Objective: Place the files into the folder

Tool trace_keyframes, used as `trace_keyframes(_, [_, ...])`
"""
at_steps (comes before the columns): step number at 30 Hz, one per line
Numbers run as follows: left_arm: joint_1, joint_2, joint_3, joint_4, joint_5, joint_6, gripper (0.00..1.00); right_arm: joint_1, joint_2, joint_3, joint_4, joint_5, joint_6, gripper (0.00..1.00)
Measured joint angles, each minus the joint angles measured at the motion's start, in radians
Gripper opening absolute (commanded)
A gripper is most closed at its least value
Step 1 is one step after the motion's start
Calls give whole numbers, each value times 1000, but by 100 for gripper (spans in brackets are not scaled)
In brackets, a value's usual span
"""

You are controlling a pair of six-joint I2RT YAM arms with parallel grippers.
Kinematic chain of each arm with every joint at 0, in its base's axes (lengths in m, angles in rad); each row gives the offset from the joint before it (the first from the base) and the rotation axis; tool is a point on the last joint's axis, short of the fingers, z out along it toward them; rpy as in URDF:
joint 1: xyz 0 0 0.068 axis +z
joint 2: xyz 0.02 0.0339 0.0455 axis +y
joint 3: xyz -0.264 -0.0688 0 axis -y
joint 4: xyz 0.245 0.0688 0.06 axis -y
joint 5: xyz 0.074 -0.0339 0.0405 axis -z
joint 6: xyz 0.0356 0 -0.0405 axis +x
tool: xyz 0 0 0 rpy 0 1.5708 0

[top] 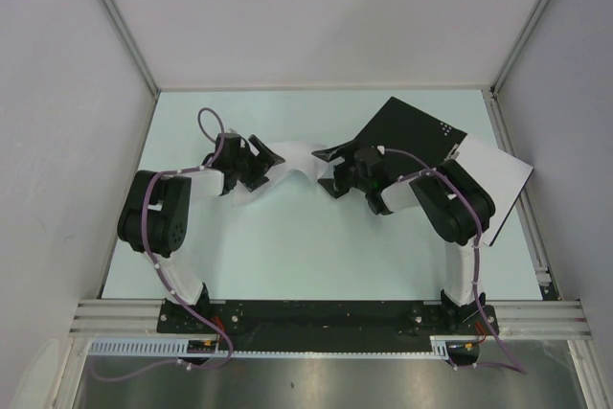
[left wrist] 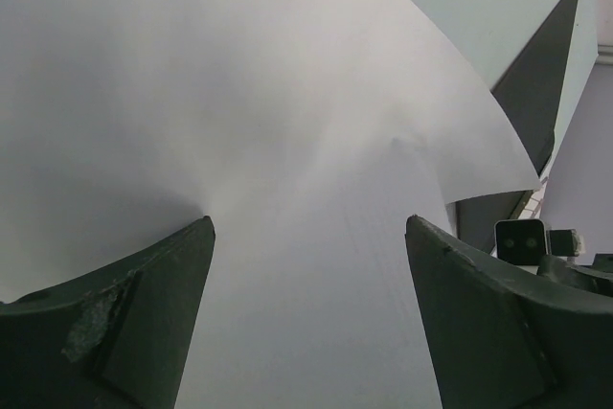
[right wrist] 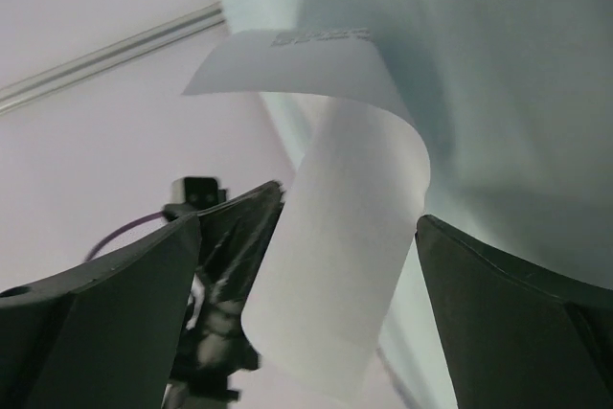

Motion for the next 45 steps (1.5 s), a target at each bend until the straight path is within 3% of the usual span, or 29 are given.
trace_keyframes(7, [0, 0, -1, 2, 5, -2, 89, 0, -16, 41, -150, 61, -245, 100])
trace_keyframes(13, [-8, 0, -8, 15, 11, -4, 89, 0, -16, 59, -165, 67, -289, 100])
trace_keyframes(26, [-19, -4, -20, 30, 13, -14, 89, -48, -8, 69, 41, -27, -56, 100])
trace_keyframes(45, [-37, -3, -22, 33, 24, -19, 88, -97, 91, 17, 236, -29, 211, 97])
